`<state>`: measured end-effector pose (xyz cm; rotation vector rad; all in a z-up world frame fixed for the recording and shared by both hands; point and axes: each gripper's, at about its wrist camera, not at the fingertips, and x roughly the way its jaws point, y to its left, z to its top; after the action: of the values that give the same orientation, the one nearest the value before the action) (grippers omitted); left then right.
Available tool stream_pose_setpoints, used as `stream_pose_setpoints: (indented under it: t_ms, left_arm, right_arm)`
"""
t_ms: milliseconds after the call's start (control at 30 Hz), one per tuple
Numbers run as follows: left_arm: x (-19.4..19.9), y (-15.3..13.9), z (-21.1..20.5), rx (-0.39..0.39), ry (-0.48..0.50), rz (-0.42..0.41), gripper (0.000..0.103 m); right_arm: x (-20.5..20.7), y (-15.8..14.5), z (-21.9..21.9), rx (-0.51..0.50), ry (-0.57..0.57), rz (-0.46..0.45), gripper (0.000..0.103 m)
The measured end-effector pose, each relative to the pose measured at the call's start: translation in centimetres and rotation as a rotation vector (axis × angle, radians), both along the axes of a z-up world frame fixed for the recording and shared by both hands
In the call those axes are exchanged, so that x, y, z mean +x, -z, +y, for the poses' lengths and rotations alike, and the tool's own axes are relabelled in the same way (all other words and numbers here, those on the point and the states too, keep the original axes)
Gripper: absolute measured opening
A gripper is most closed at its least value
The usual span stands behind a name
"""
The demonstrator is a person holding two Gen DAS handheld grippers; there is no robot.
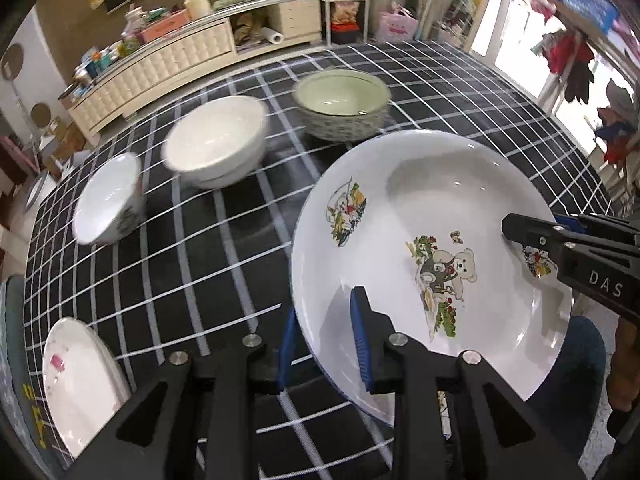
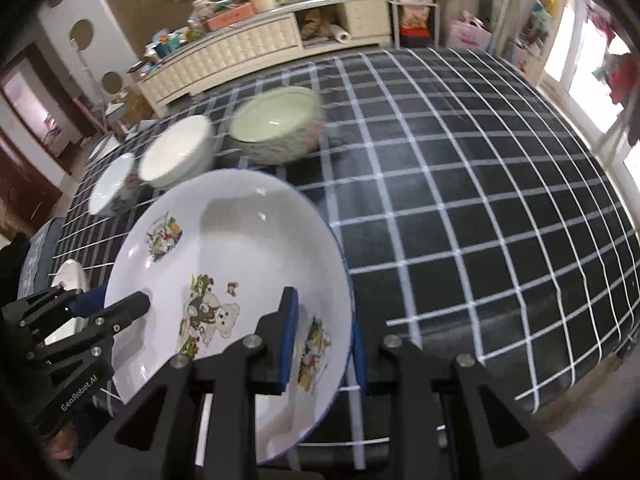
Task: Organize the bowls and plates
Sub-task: 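Lift the bear-print plate and carry it toward the stacked plates, then lower the bear-print plate over the pink-flower plate stack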
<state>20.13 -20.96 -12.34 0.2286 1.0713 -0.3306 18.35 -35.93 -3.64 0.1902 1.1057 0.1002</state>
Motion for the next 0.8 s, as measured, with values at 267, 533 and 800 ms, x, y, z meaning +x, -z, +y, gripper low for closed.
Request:
stream_pose_setpoints:
  t_ms: [267, 533, 800]
  left_arm:
    - [-1.6, -1.9, 8.4, -0.021, -0.122, -0.022, 0.024]
    - [-3.5, -2.7, 18.4, -0.028, -0.264, -0.021, 0.024]
    - [-6.1, -2.7, 27.3, -0.021, -0.411, -0.009, 0.024]
  right_arm:
    - [1.1, -1.4, 8.1, -0.020, -0.130, -0.040, 0.029]
    - [2.3, -1.2, 16.8, 0.016, -0.251, -0.050, 0.029]
    - [2.7, -0.2, 24.7, 0.056, -0.374, -0.041, 0.029]
